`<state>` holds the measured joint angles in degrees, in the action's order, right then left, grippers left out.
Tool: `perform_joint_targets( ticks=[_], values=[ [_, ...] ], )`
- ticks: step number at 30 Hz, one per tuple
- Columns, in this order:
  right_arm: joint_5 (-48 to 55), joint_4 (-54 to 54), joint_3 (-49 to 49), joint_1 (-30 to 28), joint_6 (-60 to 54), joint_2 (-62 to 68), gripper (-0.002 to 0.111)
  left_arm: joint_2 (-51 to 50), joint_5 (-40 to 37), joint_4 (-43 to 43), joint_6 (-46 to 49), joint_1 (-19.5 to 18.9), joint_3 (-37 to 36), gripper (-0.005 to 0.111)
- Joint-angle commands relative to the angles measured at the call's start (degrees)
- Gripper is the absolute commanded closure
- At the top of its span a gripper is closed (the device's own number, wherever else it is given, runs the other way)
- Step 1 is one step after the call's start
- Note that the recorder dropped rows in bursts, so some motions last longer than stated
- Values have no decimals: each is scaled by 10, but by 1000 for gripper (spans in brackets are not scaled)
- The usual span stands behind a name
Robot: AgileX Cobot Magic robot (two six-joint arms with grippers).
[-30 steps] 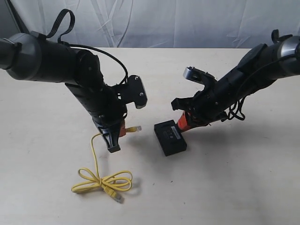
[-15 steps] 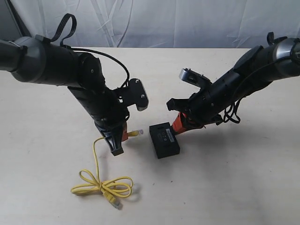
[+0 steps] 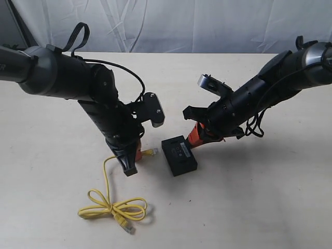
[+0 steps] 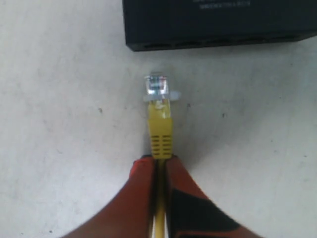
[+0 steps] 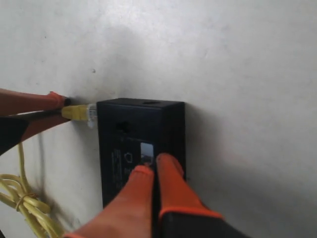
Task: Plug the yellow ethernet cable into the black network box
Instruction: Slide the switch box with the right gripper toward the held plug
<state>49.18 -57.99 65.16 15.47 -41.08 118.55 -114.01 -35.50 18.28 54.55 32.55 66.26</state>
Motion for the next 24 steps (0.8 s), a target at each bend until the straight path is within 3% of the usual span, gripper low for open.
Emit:
perform_joint_targets(
  ticks=[1, 24],
  values=[
    [4, -9, 0, 0, -4, -1, 108, 0, 6, 17, 0, 2, -1, 107],
    [13, -21, 0, 0, -4, -1, 108, 0, 8, 18, 0, 2, -1, 107]
  ],
)
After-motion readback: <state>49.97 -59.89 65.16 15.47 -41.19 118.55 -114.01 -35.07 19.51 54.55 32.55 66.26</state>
